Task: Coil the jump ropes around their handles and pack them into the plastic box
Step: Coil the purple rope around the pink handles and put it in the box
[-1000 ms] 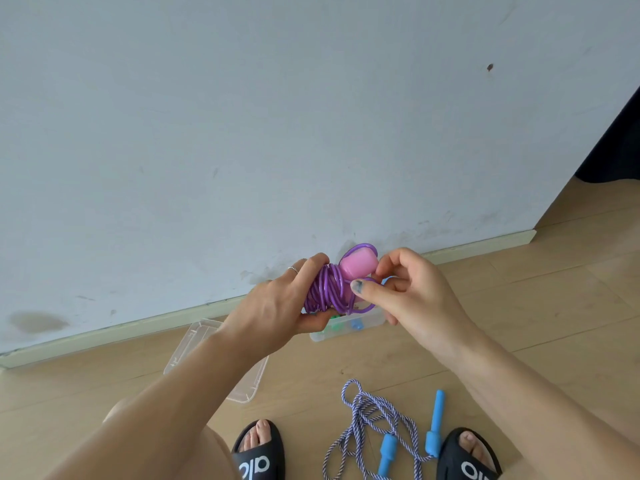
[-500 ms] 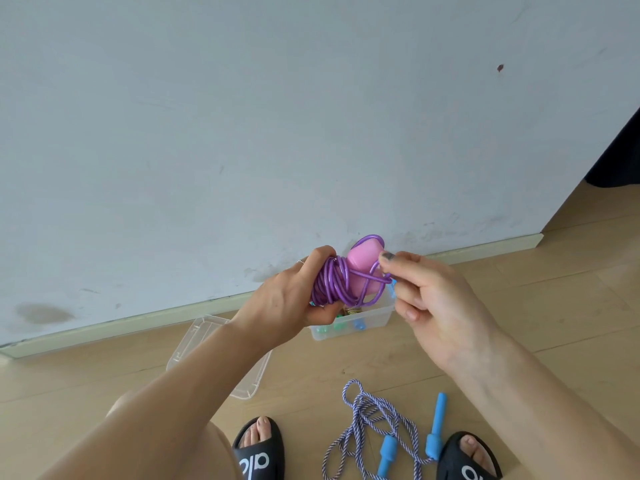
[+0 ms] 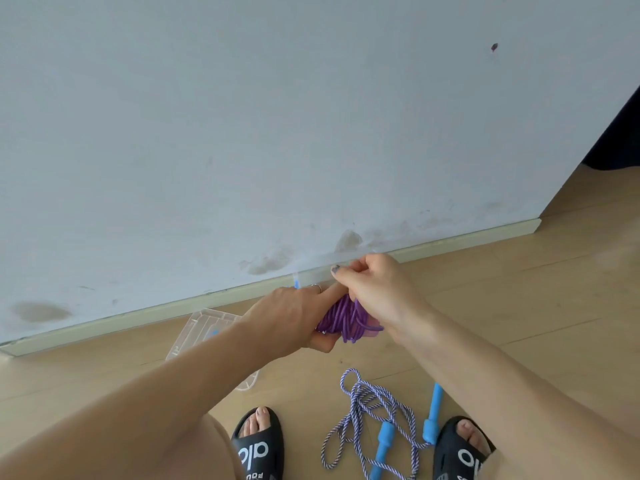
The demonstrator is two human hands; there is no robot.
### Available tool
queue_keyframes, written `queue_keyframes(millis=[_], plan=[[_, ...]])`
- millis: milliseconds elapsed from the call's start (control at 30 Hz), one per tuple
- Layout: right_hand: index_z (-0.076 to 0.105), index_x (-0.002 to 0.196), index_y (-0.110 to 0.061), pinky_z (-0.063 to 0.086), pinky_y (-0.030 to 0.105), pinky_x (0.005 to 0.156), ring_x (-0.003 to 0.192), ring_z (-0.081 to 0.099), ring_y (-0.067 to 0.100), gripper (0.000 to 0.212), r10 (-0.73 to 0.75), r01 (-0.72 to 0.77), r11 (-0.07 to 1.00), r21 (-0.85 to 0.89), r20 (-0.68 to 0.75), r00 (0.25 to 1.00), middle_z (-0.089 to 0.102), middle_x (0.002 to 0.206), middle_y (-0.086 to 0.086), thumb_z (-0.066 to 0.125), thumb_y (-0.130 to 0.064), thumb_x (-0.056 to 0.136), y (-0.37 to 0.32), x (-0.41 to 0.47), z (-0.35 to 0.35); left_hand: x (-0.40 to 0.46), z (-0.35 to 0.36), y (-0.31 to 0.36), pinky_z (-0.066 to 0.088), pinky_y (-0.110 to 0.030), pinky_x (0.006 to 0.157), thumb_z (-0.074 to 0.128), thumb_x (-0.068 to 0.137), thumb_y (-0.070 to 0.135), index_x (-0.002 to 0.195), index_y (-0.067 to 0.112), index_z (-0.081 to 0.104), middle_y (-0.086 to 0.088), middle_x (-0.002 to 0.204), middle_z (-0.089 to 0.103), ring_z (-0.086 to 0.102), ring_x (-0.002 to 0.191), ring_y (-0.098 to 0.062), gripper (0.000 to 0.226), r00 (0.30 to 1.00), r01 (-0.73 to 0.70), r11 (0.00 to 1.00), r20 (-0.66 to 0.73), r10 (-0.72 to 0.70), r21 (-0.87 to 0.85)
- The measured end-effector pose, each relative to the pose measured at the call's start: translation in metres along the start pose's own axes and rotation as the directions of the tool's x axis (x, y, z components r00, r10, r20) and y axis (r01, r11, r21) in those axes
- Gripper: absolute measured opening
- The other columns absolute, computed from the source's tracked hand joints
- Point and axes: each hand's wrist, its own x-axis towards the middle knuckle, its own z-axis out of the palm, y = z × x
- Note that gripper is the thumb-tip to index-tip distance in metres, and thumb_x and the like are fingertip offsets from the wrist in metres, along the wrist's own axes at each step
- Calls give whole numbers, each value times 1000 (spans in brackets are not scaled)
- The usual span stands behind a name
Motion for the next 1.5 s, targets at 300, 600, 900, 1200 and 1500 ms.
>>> queue_keyframes(millis=[300, 600, 900, 1200, 1500], plan=[[34, 69, -22, 29, 29, 52, 54, 37, 12, 39, -344, 305, 842, -444, -8, 939, 41, 60, -6, 59, -37, 95, 3, 28, 1, 4, 4, 9, 49, -37, 51, 37, 77, 59, 120, 24, 35, 5, 81, 56, 54, 58, -26, 56, 1000, 11, 999, 21, -12, 45], [25, 61, -20, 25, 28, 51, 50, 24, 13, 51, -265, 239, 958, -161, -161, 951, 24, 53, -8, 63, -31, 93, 17, 50, 22, 9, 7, 5, 49, -35, 56, 54, 83, 52, 120, 24, 34, 6, 79, 53, 51, 61, -22, 50, 987, 73, 997, 144, -70, -16], [44, 76, -17, 34, 34, 57, 62, 52, 21, 49, -316, 255, 805, -535, -22, 949, 53, 63, -2, 42, -61, 96, 16, 61, -1, 23, 4, 28, 40, -28, 58, 57, 83, 61, 121, 27, 36, 2, 77, 58, 55, 66, -17, 55, 986, 165, 921, 84, -145, -352], [43, 78, -18, 32, 30, 53, 50, 44, 12, 35, -447, 412, 795, -446, 29, 894, 45, 55, -8, 51, -44, 99, 18, 57, 1, 32, 1, 9, 45, -28, 60, 54, 75, 78, 114, 36, 45, 12, 74, 56, 58, 67, -10, 58, 950, 313, 882, 127, -286, -353], [34, 66, -13, 25, 26, 45, 46, 26, 16, 42, -456, 414, 864, -288, -98, 884, 34, 50, -2, 48, -29, 103, 16, 73, 19, 33, -10, 6, 33, -22, 51, 65, 81, 55, 93, 33, 39, 13, 64, 47, 48, 55, -3, 36, 956, 255, 904, 230, -182, -343]])
